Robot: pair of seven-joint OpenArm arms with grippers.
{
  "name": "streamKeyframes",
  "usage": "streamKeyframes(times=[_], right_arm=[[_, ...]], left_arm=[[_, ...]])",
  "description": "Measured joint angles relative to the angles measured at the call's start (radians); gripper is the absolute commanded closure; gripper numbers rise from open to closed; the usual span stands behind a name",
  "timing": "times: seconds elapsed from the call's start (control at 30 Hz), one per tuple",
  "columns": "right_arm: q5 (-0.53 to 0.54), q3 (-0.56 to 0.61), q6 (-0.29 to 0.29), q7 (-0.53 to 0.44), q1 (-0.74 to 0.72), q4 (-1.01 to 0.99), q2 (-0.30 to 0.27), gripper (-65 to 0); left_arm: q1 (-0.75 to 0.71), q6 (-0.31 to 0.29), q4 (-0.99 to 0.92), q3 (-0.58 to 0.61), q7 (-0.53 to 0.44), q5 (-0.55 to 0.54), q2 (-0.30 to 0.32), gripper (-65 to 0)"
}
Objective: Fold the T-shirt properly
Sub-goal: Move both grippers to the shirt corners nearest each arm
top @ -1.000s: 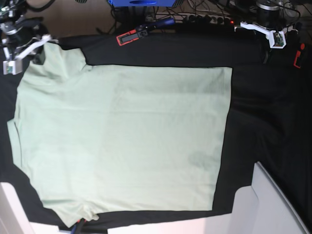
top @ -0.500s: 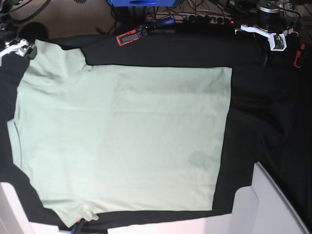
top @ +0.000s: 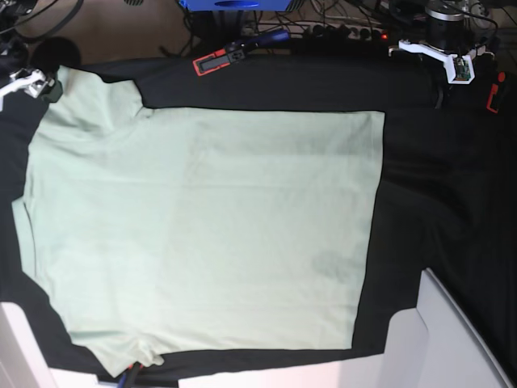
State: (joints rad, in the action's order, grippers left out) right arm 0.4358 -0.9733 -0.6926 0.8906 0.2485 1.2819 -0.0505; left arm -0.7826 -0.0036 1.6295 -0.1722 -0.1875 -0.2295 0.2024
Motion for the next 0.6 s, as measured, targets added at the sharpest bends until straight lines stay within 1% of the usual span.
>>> streamKeyframes(times=[0.17,0.23,0.33,0.47,0.6], right_arm=[[0.008,0.004,-0.006,-0.023,-0.012,-0.029,-0.004,-47.4],[0.007,0.045,0.003,-0.042,-0.002,-0.019,-0.004,-47.4],[0.008,0.084,0.004,-0.046,-0.001,-0.014,-0.001,-47.4],[0.015,0.109,0.004,-0.067,0.005,-0.01,0.012,-47.3],[0.016,0.14,0.003,-0.067,0.004,-0.008,0.012,-46.4]], left_arm=[[-0.002,0.0,-0.001,0.0,0.0,0.0,0.0,-7.1],[-0.002,0.0,-0.001,0.0,0.0,0.0,0.0,-7.1],[-0.002,0.0,-0.002,0.0,0.0,0.0,0.0,-7.1],[-0.002,0.0,-0.002,0.0,0.0,0.0,-0.001,-7.1],[0.003,0.0,-0.027,0.0,0.0,0.0,0.0,-7.1]])
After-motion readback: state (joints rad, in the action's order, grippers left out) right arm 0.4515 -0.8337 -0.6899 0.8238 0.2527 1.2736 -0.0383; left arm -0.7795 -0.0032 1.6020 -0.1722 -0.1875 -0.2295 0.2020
